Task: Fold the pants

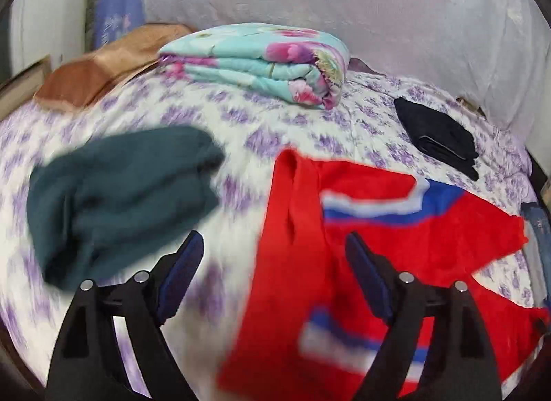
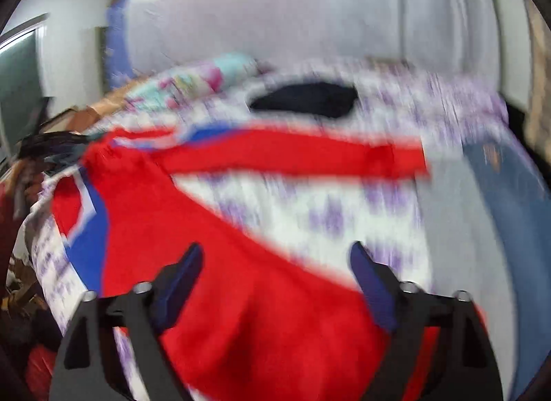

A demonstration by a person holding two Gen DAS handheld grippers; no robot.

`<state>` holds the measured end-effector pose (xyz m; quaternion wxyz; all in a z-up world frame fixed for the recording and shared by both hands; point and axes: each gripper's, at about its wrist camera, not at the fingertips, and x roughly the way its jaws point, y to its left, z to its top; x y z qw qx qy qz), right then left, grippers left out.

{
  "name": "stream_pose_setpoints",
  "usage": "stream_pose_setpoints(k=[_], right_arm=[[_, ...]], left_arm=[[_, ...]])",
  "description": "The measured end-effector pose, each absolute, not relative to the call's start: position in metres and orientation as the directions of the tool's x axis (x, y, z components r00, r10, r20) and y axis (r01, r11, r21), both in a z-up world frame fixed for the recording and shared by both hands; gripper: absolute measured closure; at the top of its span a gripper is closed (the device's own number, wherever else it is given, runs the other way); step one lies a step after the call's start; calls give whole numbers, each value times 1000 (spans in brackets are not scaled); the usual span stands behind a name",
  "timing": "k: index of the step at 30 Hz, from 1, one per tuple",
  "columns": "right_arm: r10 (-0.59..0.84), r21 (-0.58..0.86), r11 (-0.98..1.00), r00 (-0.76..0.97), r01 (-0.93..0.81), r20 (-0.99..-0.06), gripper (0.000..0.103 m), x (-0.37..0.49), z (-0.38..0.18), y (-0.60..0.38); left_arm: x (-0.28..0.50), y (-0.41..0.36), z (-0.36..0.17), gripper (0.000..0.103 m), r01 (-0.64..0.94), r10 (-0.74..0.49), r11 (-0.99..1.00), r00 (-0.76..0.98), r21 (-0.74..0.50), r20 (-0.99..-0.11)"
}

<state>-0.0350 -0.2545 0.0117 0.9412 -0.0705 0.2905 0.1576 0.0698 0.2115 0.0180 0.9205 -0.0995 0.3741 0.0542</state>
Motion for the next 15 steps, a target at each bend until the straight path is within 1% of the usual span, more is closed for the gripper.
stream_pose_setpoints(k=[2,3,4,5,6,7,8,9,10,12,13,15], right_arm=[[340,-95,896,809,-433,-480,3,-26,27,-244],[364,-130,876,813,-465,-455,4,-20,31,-238],[353,-168,868,820,-467,-451,4,-11,34,-231],[328,-202,866,823,-458,-464,4,5,36,-221],[324,-203,863,815,-463,-480,4,16,37,-215],[333,-191,856,795,-480,-508,4,31,38,-209],[337,-184,850,779,-493,-529,4,42,38,-204],[338,-185,842,762,-507,-553,4,55,38,-198],[338,-195,828,746,-525,-574,4,73,37,-190],[330,-220,809,731,-545,-597,8,94,34,-176],[326,-234,796,722,-558,-610,9,108,33,-169],[324,-266,759,700,-594,-637,9,143,28,-151]], left_arm=[[106,215,13,21,-129,-12,982,679,-135,-734],[120,215,11,22,-125,-13,984,667,-129,-745],[141,214,7,22,-120,-9,986,655,-115,-756],[155,213,3,23,-107,-14,988,644,-108,-765],[168,207,-2,25,-94,-27,989,628,-111,-778],[182,208,-11,34,-57,-80,988,593,-141,-801],[194,210,-20,50,-7,-166,979,555,-204,-815],[197,211,-24,50,8,-201,972,545,-235,-814],[199,217,-31,52,16,-235,962,559,-273,-796],[196,227,-37,55,43,-314,933,578,-356,-754],[193,232,-36,57,50,-337,923,582,-381,-740],[192,238,-34,57,72,-368,911,590,-406,-719]])
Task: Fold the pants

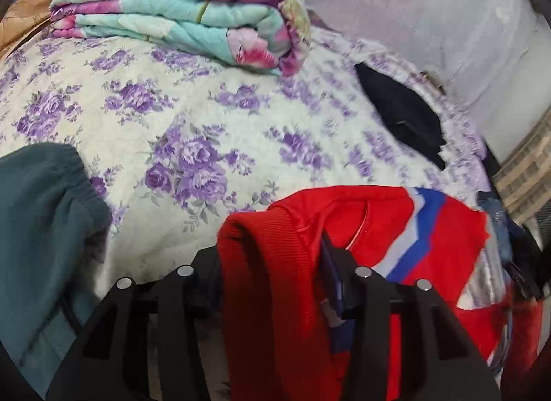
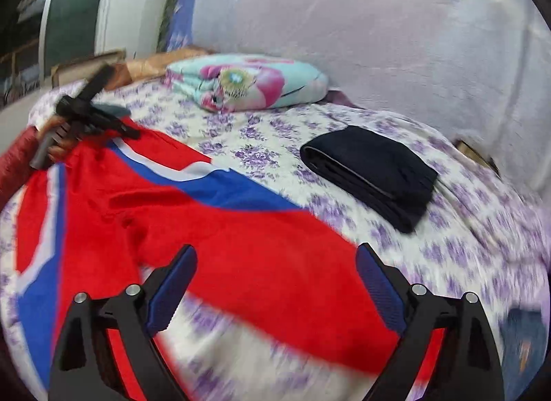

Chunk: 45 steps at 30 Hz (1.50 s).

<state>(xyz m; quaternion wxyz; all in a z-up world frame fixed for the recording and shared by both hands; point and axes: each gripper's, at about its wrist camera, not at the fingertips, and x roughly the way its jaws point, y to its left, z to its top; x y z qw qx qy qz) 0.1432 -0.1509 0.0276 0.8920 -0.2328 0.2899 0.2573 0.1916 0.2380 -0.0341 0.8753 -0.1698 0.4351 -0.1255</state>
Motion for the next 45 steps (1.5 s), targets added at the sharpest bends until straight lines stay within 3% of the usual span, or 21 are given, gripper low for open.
stream_pose_setpoints(k=[4,7,10,12,13,14,15,17,19,24,27,31,34,36,40,43,45], right_arm=[[314,-283,699,638,-656,-703,10,205,8,-124],[301,-279,669,595,-688,-745,10,238,-14,-114],[280,-239,670,537,-703,-796,12,259,-42,-110],[314,-153,693,486,-705,-815,29,265,-53,-113],[339,-111,713,479,-692,-810,44,266,-52,-117],[352,-88,726,479,-682,-804,75,264,-48,-118],[348,-84,740,487,-667,-801,94,260,-43,-120],[348,-81,755,503,-651,-791,96,252,-35,-121],[339,-118,753,536,-648,-773,96,235,-21,-120],[367,-182,742,618,-645,-695,97,168,34,-121],[376,-241,720,658,-651,-652,97,110,57,-121],[410,-289,680,677,-673,-611,97,22,59,-121],[430,-322,629,661,-708,-615,97,-44,36,-116],[422,-338,597,643,-728,-639,97,-68,15,-112],[386,-328,575,602,-749,-699,97,-80,-26,-114],[381,-311,573,582,-758,-718,97,-75,-36,-116],[384,-309,584,591,-751,-709,97,-72,-34,-117]], left_arm=[[192,238,-32,54,101,-369,917,585,-387,-722],[194,236,-27,28,93,-275,956,613,-278,-741],[198,241,-29,27,89,-264,960,612,-267,-745],[201,243,-33,29,88,-276,956,604,-281,-748],[202,242,-34,39,98,-286,953,603,-286,-745],[203,240,-34,55,121,-309,947,601,-298,-737],[201,237,-31,59,153,-336,939,602,-309,-724],[196,231,-26,74,181,-336,941,624,-287,-705],[190,228,-18,80,213,-347,937,648,-276,-678],[171,232,1,83,219,-366,927,702,-303,-611],[142,239,18,84,253,-403,907,755,-337,-518],[86,245,24,84,280,-411,903,784,-325,-466],[46,244,17,83,276,-368,928,781,-249,-504],[21,251,6,75,254,-340,940,764,-228,-549],[-10,274,-18,73,164,-335,933,717,-320,-611],[-27,282,-19,71,150,-405,884,718,-443,-566],[-31,278,-14,59,149,-425,866,724,-478,-543]])
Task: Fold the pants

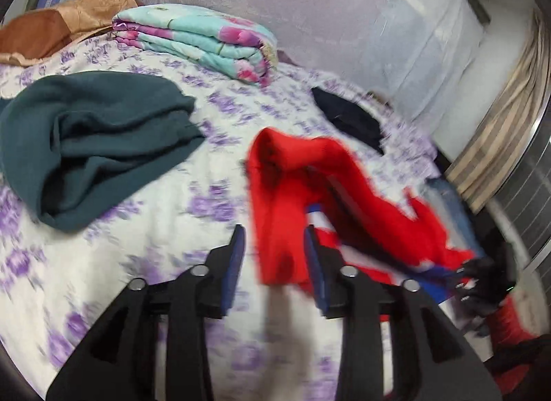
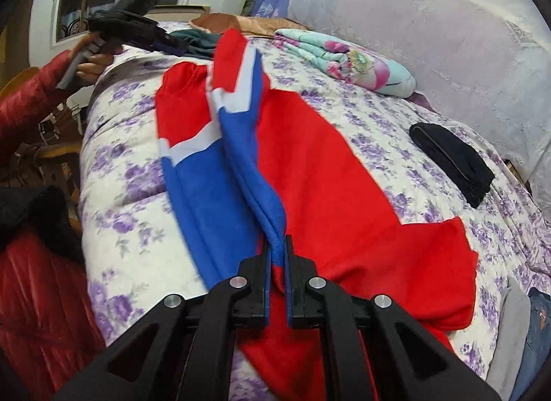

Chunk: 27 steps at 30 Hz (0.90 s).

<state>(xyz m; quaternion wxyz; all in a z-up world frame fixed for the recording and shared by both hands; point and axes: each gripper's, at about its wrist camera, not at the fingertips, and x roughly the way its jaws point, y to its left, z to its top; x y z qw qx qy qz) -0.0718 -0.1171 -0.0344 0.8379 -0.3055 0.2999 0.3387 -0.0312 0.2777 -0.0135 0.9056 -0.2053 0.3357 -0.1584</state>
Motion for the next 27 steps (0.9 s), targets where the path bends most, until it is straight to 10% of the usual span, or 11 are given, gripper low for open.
stream_pose_setpoints(k=[3,11,13,14,17,22,27], right_arm=[[396,-289,599,590,-746,-704,97,-70,-35,-118],[406,-270,613,590,-742,-698,97,-71,-40,-120],[403,-275,613,593,-741,-697,97,-70,-40,-119],[396,-283,614,598,-737,-697,97,-71,-40,-118],[380,-329,619,639,-713,-668,97,-75,-28,-118],[452,-283,654,663,-702,-597,97,-97,6,-139],[370,-331,563,589,-757,-718,97,-111,-42,-132]], left_arm=[[-18,258,5,32,162,-479,826,707,-539,-521],[52,226,9,25,-74,-409,823,609,-563,-679],[60,226,7,36,-112,-371,831,619,-545,-692],[63,227,6,62,-123,-359,833,621,-540,-697],[62,237,8,76,-102,-419,788,633,-607,-650],[-5,230,35,77,62,-417,841,708,-538,-570],[-26,238,-16,81,25,-454,825,623,-564,-637]])
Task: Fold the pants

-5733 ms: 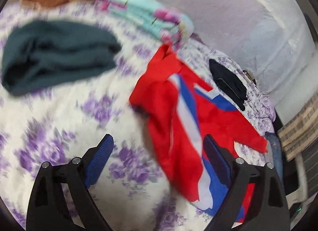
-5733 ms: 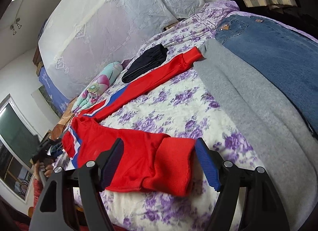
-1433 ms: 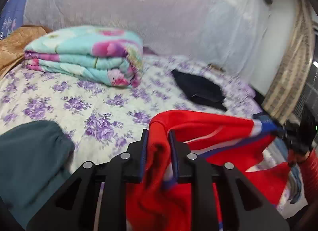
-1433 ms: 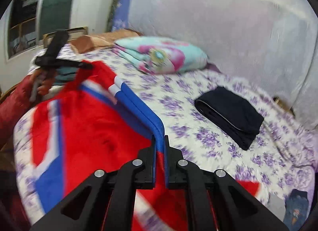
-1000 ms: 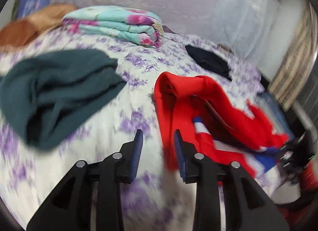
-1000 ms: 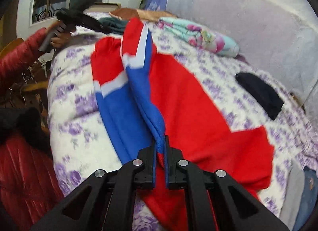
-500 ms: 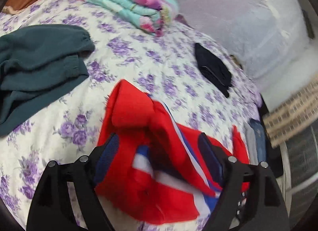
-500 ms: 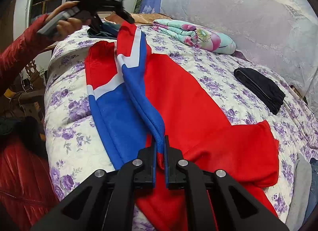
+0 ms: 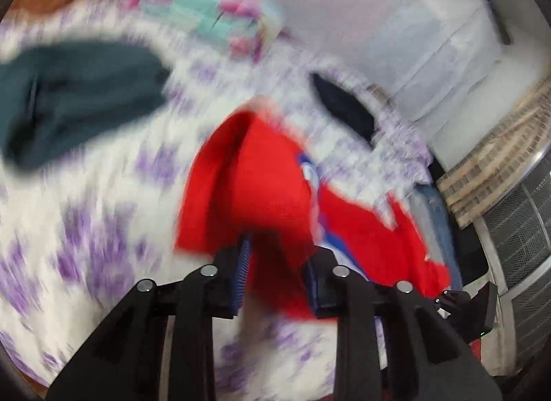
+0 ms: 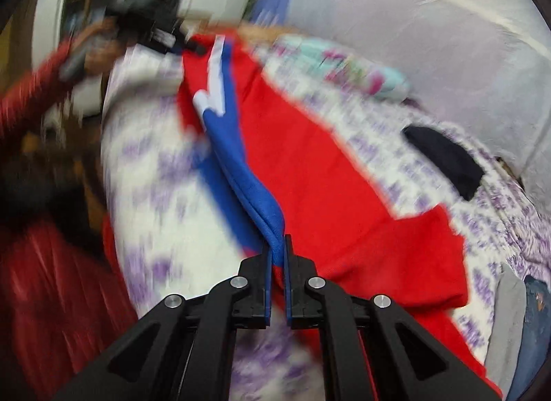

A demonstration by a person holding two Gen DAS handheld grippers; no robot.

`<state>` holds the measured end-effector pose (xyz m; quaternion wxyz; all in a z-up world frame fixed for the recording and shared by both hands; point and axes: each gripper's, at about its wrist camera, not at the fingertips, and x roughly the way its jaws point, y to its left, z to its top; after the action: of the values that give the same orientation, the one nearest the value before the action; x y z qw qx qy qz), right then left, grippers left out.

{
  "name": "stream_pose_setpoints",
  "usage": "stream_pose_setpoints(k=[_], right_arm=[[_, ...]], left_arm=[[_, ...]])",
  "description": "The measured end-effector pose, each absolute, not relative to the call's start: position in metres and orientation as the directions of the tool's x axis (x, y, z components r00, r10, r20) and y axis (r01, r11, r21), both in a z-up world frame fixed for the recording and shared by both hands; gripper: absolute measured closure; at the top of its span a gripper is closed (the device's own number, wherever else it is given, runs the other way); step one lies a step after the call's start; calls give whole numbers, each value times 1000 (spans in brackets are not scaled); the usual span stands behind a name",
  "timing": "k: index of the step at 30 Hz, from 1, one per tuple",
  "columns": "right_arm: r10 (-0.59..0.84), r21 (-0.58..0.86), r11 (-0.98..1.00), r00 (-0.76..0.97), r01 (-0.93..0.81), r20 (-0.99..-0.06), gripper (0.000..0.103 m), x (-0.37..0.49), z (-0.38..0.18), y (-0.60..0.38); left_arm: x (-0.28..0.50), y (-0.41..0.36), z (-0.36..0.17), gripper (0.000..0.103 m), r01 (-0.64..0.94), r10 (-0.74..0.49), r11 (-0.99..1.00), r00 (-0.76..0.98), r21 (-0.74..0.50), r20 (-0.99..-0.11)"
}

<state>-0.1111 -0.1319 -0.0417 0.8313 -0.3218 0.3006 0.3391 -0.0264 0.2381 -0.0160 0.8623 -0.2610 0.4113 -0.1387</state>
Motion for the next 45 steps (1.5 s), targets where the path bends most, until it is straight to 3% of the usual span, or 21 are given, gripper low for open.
stream_pose_setpoints(k=[1,6,8,11,12,14,17,19,22,23,25,27,30,32,34,38,40,41,42,44,45], right_arm=[[360,-338,557,587,-759,-725,97,-111,-48,-131],[402,-230,610,546,-758,-735,96,-97,-48,-139],[416,-225,622,560,-750,-717,96,-100,-51,-142],[420,-230,623,567,-748,-708,96,-99,-53,-142],[422,-226,624,566,-748,-708,96,-99,-54,-142],[429,-219,628,567,-747,-703,96,-101,-54,-144],[436,-208,638,571,-741,-696,95,-102,-54,-146],[434,-212,636,571,-742,-697,95,-102,-54,-145],[438,-200,637,562,-744,-702,94,-100,-54,-146],[446,-182,643,556,-744,-702,90,-99,-53,-148],[457,-116,672,533,-732,-712,81,-96,-47,-153],[524,11,697,498,-717,-691,50,-93,-23,-165],[542,53,766,600,-640,-589,24,-86,25,-179],[467,36,836,674,-548,-572,16,-66,43,-180],[320,-26,907,726,-421,-609,16,-33,43,-173],[130,-89,957,679,-277,-722,17,35,3,-156],[82,-111,963,657,-246,-749,25,49,-17,-153],[43,-143,962,648,-232,-761,43,54,-29,-152],[22,-161,962,646,-222,-763,67,55,-36,-155],[43,-105,976,645,-189,-763,93,54,-40,-173],[62,-75,981,660,-178,-749,96,48,-36,-181]], left_arm=[[-24,241,-32,85,4,-463,817,600,-577,-652],[-38,258,-44,85,14,-557,717,612,-696,-562],[-57,259,-29,66,-13,-459,791,648,-612,-607],[-84,255,12,65,-27,-293,889,734,-457,-612],[-88,253,23,64,-10,-291,892,752,-452,-592],[-91,243,49,46,63,-347,871,782,-487,-518],[-68,211,68,33,141,-378,879,788,-456,-486],[-32,194,55,28,97,-308,923,763,-371,-568],[26,195,-18,19,-58,-175,962,617,-265,-767],[37,201,-41,8,-103,-143,962,597,-252,-789],[24,202,-29,8,-59,-158,962,675,-266,-721],[15,208,-36,5,-91,-156,950,693,-300,-704],[13,218,-37,5,-77,-204,932,696,-353,-688],[11,223,-38,5,-74,-234,917,696,-391,-679],[7,224,-38,5,-71,-241,911,708,-406,-664],[1,225,-37,5,-62,-259,895,736,-442,-626],[-2,228,-40,5,-45,-292,877,741,-478,-605],[-2,232,-41,5,-37,-313,863,743,-504,-591],[-2,234,-42,5,-33,-326,854,745,-520,-582],[-2,237,-43,5,-28,-343,840,746,-541,-571],[-2,236,-43,5,-27,-342,842,746,-539,-571]])
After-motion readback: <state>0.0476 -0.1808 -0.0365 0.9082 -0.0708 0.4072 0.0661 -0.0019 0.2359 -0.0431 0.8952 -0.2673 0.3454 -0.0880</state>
